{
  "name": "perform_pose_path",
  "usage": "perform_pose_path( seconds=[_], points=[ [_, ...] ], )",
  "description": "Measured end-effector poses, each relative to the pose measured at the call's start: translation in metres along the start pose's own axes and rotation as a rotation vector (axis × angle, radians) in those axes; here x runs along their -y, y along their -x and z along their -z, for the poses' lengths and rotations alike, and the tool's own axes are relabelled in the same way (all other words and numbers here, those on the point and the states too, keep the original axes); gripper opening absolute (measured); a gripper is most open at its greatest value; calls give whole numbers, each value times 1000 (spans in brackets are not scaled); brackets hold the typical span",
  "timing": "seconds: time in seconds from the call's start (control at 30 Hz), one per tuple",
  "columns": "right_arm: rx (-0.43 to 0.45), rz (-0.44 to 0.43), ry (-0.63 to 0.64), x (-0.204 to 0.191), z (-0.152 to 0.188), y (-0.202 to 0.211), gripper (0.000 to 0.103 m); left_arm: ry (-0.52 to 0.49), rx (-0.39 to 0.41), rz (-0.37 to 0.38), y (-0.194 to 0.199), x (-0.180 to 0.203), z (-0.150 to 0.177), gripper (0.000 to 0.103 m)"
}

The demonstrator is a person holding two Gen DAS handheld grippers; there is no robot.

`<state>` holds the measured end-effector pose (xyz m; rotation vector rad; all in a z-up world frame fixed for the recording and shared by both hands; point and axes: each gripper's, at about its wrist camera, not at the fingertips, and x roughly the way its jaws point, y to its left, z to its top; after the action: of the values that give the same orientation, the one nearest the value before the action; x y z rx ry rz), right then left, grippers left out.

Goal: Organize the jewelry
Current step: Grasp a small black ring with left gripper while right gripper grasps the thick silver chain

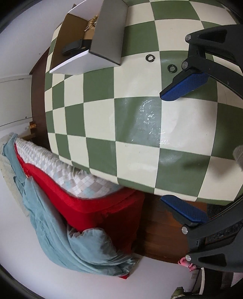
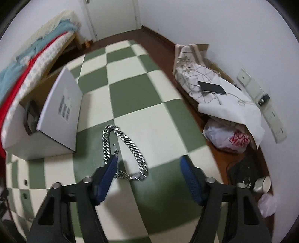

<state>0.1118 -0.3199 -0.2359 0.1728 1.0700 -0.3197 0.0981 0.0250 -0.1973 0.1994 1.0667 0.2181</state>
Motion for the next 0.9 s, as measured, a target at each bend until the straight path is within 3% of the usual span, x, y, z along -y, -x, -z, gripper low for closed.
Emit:
perform_pose_path(
  seconds=[0.03,0.1,0.37,0.5,0.63,0.7,0.8,0.9],
  points=[
    [18,-9,32,-7,1,2,41,-4,-3,11,-1,1,0,102],
    [20,-5,77,-18,4,5,8,-18,-7,39,-1,6,2,102],
    [-20,-70,90,-23,44,29,8,-134,-1,165,5,44,6,100],
    [-32,-89,71,-23,66,40,8,-171,-24,199,1,58,7,78],
    [-34,-84,64,-24,74,44,8,-187,-18,228,3,67,9,68],
    [-38,-84,54,-23,74,44,8,-185,-15,273,5,70,10,37],
    [-39,-83,49,-24,74,45,8,-190,-24,305,6,75,10,10],
    [-45,-91,43,-23,74,45,8,-190,-22,300,6,77,10,10]
  ],
)
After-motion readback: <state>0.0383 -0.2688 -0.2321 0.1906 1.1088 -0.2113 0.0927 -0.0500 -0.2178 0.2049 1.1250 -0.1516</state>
